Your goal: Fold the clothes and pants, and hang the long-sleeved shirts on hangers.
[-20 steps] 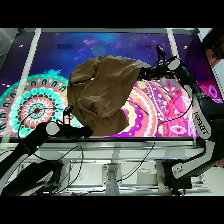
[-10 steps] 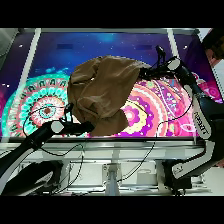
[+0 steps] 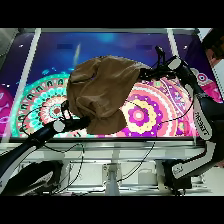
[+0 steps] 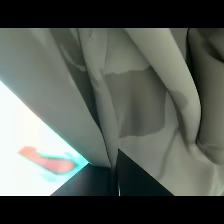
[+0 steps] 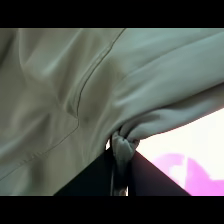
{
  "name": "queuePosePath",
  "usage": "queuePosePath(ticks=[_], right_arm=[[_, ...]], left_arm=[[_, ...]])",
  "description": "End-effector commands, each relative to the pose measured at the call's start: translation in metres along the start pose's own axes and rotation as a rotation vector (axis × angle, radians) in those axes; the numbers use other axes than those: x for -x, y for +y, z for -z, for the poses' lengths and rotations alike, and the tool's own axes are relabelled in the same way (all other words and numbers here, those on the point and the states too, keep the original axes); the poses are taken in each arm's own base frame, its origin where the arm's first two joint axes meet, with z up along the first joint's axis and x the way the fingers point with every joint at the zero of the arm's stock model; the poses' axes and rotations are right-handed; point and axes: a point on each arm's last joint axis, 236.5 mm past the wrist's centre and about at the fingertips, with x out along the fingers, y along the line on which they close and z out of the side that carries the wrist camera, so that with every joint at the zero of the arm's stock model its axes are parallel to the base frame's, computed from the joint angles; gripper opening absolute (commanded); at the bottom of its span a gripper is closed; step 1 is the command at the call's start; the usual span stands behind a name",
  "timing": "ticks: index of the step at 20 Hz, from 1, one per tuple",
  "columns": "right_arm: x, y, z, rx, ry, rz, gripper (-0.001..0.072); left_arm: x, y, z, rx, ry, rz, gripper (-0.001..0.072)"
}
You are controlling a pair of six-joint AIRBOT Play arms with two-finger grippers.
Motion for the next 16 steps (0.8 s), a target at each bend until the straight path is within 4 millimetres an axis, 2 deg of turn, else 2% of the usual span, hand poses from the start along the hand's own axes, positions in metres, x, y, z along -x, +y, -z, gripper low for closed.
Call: queuePosePath(ticks=[1, 3, 5, 7, 10, 12, 14, 16], right_arm=[[0.015, -0.003, -0.007, 0.058, -0.022, 0.039, 0.0036], [0.037, -0.024, -0.017, 0.123, -0.050, 0.131, 0.0036], [0.069, -0.047, -0.033, 0.164, -0.092, 0.224, 0.0036], [0.107, -0.067, -0.048, 0.176, -0.144, 0.296, 0.0036], [0.168, -0.088, -0.066, 0.261, -0.196, 0.399, 0.0036], [0.202, -0.089, -0.075, 0.371, -0.214, 0.445, 0.0036], [0.226, -0.082, -0.081, 0.503, -0.209, 0.481, 0.0036], [0.242, -0.074, -0.085, 0.592, -0.217, 0.507, 0.0036]], left_arm=[[0.000, -0.004, -0.021, 0.045, -0.058, 0.017, 0.0013], [0.017, -0.016, -0.058, 0.008, -0.139, 0.037, 0.0013], [0.052, -0.024, -0.116, -0.073, -0.264, 0.028, 0.0012], [0.106, -0.023, -0.182, -0.122, -0.422, -0.009, 0.0011], [0.215, -0.014, -0.277, -0.092, -0.720, -0.043, 0.0011], [0.285, -0.012, -0.318, -0.068, -0.891, -0.050, 0.0011], [0.342, -0.021, -0.344, -0.076, -1.042, -0.039, 0.0012], [0.374, -0.034, -0.356, -0.098, -1.135, -0.021, 0.0011]])
